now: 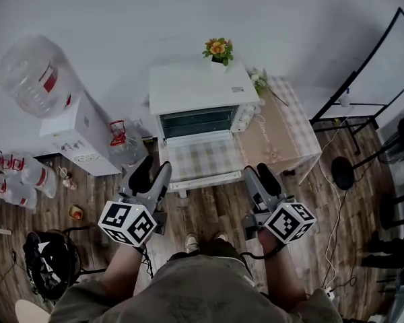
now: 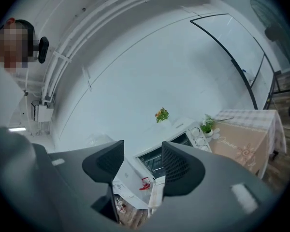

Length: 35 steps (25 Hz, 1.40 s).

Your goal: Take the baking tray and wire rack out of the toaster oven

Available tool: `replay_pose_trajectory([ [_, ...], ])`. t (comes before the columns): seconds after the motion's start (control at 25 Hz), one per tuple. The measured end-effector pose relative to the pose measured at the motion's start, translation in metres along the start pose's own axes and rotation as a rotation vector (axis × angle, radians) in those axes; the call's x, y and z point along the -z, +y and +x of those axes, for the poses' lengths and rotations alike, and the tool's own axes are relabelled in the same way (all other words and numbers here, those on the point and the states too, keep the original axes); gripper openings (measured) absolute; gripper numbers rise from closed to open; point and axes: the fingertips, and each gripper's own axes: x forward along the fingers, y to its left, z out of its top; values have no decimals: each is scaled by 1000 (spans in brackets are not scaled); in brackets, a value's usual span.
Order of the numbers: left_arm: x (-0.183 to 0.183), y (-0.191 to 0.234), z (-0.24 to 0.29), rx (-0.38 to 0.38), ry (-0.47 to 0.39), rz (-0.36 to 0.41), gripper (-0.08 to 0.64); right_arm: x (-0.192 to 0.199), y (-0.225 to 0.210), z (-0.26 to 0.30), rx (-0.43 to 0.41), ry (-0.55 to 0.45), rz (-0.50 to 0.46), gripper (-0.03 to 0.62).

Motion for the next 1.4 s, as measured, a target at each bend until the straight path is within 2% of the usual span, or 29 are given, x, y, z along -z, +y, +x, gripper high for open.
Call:
replay_pose_trajectory([
  [0.2, 8, 16, 19, -22, 3, -45, 199, -1, -15, 21, -33, -15, 123, 264],
  [0.4, 17, 32, 45, -48, 16, -92, 199, 0, -35, 49, -63, 1, 206, 262],
  [0.56, 25, 32, 73, -30, 16, -168, 199, -4, -48, 74, -131, 0, 276, 261],
  [0.72, 36, 38, 101, -56, 9, -236, 199, -5, -60, 105, -201, 42, 304, 258],
  [0.88, 43, 45, 128, -99, -3, -271, 187, 3, -84, 137, -214, 115, 360, 255],
  [1.12, 68, 63, 163, -171, -60, -454, 187, 16, -121, 173, -210, 194, 513, 253],
  [1.28, 93, 75, 169, -259, -107, -705, 187, 26, -138, 192, -242, 247, 564, 262],
  [1.32, 97, 79, 169, -284, -117, -735, 187, 28, -142, 196, -245, 255, 577, 262],
  [1.4, 104, 85, 170, -331, -115, -721, 187, 33, -150, 203, -244, 269, 616, 262],
])
